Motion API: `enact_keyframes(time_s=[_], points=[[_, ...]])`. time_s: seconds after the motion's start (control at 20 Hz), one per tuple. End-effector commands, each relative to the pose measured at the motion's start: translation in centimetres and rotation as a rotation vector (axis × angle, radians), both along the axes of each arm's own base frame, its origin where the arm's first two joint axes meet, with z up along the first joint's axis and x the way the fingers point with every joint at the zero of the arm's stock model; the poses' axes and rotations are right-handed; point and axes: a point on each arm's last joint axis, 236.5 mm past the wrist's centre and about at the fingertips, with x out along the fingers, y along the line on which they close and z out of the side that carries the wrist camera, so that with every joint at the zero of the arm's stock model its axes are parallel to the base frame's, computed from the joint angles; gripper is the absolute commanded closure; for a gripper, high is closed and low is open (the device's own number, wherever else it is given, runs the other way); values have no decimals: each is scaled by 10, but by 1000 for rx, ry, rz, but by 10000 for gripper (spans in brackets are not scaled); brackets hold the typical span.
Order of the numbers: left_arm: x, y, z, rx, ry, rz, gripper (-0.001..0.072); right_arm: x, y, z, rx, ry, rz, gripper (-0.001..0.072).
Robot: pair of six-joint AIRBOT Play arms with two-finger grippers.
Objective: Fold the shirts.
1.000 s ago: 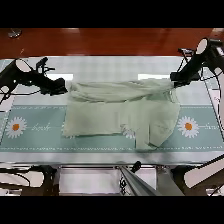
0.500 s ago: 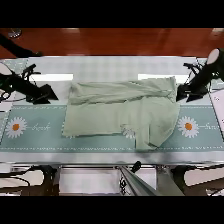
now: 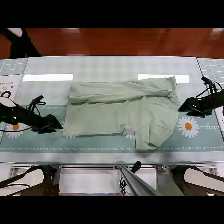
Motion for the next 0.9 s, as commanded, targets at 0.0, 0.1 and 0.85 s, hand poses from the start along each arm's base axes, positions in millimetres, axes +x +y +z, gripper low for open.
enact_keyframes(time_s=[0.0, 0.1, 0.85], points=[[-5, -17, -16, -57, -46, 56, 164, 3, 2, 5, 17, -44, -29, 130], [1, -24, -19, -84, -82, 93, 163, 1, 3, 5, 22, -38, -26, 135], [13, -47, -25, -124, -87, 146, 691, -67, 34, -48, 105, 154, -4, 110]])
